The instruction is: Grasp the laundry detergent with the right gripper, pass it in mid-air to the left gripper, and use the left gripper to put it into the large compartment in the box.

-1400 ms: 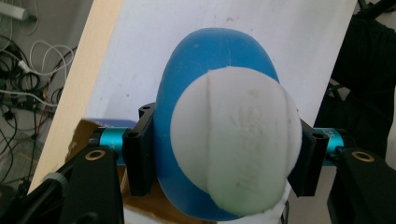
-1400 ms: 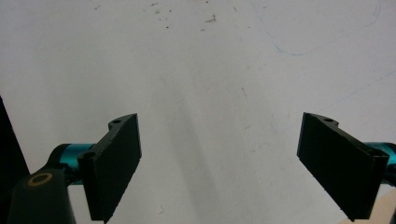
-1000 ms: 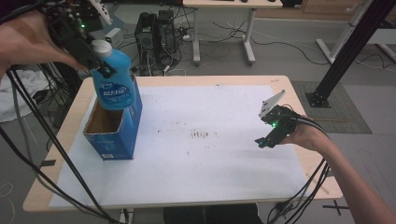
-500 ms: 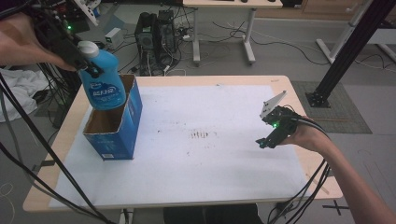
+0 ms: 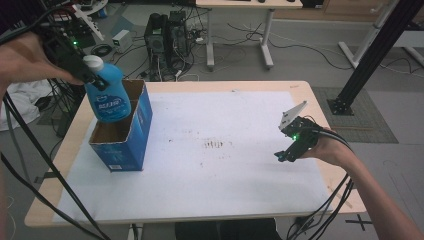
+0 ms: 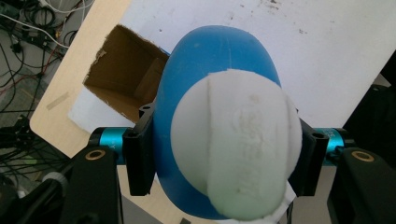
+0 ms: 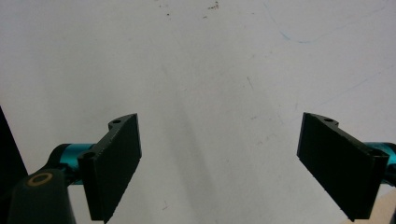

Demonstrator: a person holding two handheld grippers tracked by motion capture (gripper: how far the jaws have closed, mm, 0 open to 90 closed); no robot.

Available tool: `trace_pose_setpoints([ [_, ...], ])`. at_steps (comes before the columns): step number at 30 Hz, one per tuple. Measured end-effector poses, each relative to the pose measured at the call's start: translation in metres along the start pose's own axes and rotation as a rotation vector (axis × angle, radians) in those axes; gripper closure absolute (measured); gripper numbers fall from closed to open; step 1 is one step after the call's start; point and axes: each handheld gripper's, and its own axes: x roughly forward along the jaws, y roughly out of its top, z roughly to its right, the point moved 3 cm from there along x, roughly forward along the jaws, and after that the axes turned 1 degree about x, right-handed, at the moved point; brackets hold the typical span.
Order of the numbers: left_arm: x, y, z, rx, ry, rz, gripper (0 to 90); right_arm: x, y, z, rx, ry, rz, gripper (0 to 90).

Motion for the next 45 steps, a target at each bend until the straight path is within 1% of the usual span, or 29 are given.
trace_pose_setpoints([
  [1, 0.004, -0.002, -0.001, -0.010, -0.009, 0.003, 38.2, 0.001, -0.001, 0.000, -0.001, 0.003, 0.007, 12.9],
  [3, 0.007, -0.003, -0.003, -0.012, -0.012, -0.001, 38.2, 0.000, -0.001, 0.000, -0.002, 0.004, -0.002, 12.9],
  [4, 0.007, -0.003, -0.003, -0.012, -0.012, -0.001, 38.2, -0.001, -0.002, -0.002, 0.019, 0.008, -0.020, 12.9],
  [5, 0.018, -0.008, -0.006, -0.027, -0.023, -0.006, 38.2, -0.001, -0.002, -0.002, 0.019, 0.008, -0.020, 12.9],
  [6, 0.021, -0.010, -0.008, -0.032, -0.023, -0.006, 38.2, 0.001, -0.002, 0.000, -0.006, 0.000, -0.003, 12.9],
  [7, 0.025, -0.012, -0.009, -0.042, -0.027, -0.001, 38.2, 0.001, -0.002, 0.000, -0.003, -0.001, -0.003, 12.9],
  [9, 0.032, -0.016, -0.010, -0.063, -0.040, 0.009, 38.2, 0.000, -0.003, -0.002, 0.023, 0.000, -0.021, 12.9],
  [10, 0.035, -0.018, -0.011, -0.067, -0.045, 0.012, 38.2, 0.000, -0.003, -0.002, 0.018, 0.003, -0.020, 12.9],
  [11, 0.038, -0.019, -0.012, -0.064, -0.047, 0.007, 38.2, 0.000, -0.003, -0.002, 0.017, 0.006, -0.026, 12.9],
  [12, 0.041, -0.021, -0.013, -0.062, -0.050, -0.002, 38.2, 0.001, -0.002, 0.000, -0.006, 0.003, -0.014, 12.9],
  [13, 0.045, -0.022, -0.012, -0.072, -0.053, 0.002, 38.2, 0.001, -0.002, 0.000, -0.005, 0.001, -0.013, 12.9],
  [14, 0.048, -0.023, -0.013, -0.074, -0.058, -0.002, 38.2, 0.001, -0.003, -0.002, 0.020, 0.004, -0.022, 12.9],
  [16, 0.055, -0.026, -0.014, -0.074, -0.066, -0.002, 38.2, 0.002, -0.003, -0.003, 0.015, 0.003, -0.031, 12.9],
  [17, 0.058, -0.027, -0.014, -0.078, -0.072, -0.003, 38.2, 0.003, -0.002, -0.001, -0.008, 0.001, -0.018, 12.9],
  [20, 0.068, -0.030, -0.014, -0.079, -0.084, -0.011, 38.2, 0.005, -0.002, -0.002, -0.007, 0.003, -0.024, 12.9],
  [22, 0.068, -0.030, -0.014, -0.079, -0.084, -0.011, 38.2, 0.006, -0.002, -0.002, -0.009, 0.001, -0.018, 12.9],
  [23, 0.080, -0.034, -0.014, -0.084, -0.091, -0.014, 38.2, 0.007, -0.001, -0.002, -0.012, 0.004, -0.022, 12.9],
  [24, 0.080, -0.034, -0.014, -0.084, -0.091, -0.014, 38.2, 0.007, -0.001, -0.002, -0.012, 0.004, -0.022, 12.9],
  [26, 0.089, -0.038, -0.013, -0.096, -0.103, -0.009, 38.2, 0.008, -0.001, -0.003, -0.006, 0.005, -0.022, 12.9],
  [27, 0.091, -0.039, -0.013, -0.102, -0.109, -0.010, 38.2, 0.008, -0.001, -0.007, 0.033, 0.010, -0.031, 12.9],
  [29, 0.095, -0.041, -0.013, -0.101, -0.109, -0.011, 38.2, 0.008, -0.001, -0.006, 0.021, 0.012, -0.034, 12.9],
  [30, 0.103, -0.044, -0.012, -0.107, -0.118, -0.015, 38.2, 0.008, -0.001, -0.007, 0.031, 0.016, -0.040, 12.9],
  [34, 0.114, -0.051, -0.012, -0.110, -0.127, -0.020, 38.2, 0.010, -0.002, -0.006, 0.018, 0.013, -0.039, 12.9],
  [36, 0.114, -0.051, -0.012, -0.110, -0.127, -0.020, 38.2, 0.010, -0.002, -0.007, 0.024, 0.016, -0.043, 12.9],
  [37, 0.123, -0.054, -0.012, -0.109, -0.128, -0.023, 38.2, 0.010, -0.002, -0.008, 0.034, 0.015, -0.049, 12.9],
  [38, 0.126, -0.055, -0.010, -0.125, -0.131, -0.017, 38.2, 0.011, -0.002, -0.007, 0.023, 0.014, -0.046, 12.9],
  [40, 0.131, -0.057, -0.009, -0.125, -0.133, -0.020, 38.2, 0.012, -0.002, -0.007, 0.019, 0.016, -0.049, 12.9],
  [41, 0.132, -0.058, -0.010, -0.114, -0.133, -0.030, 38.2, 0.012, -0.002, -0.008, 0.027, 0.016, -0.052, 12.9],
  [45, 0.138, -0.060, -0.009, -0.117, -0.136, -0.035, 38.1, 0.013, -0.001, -0.008, 0.028, 0.016, -0.054, 12.9],
])
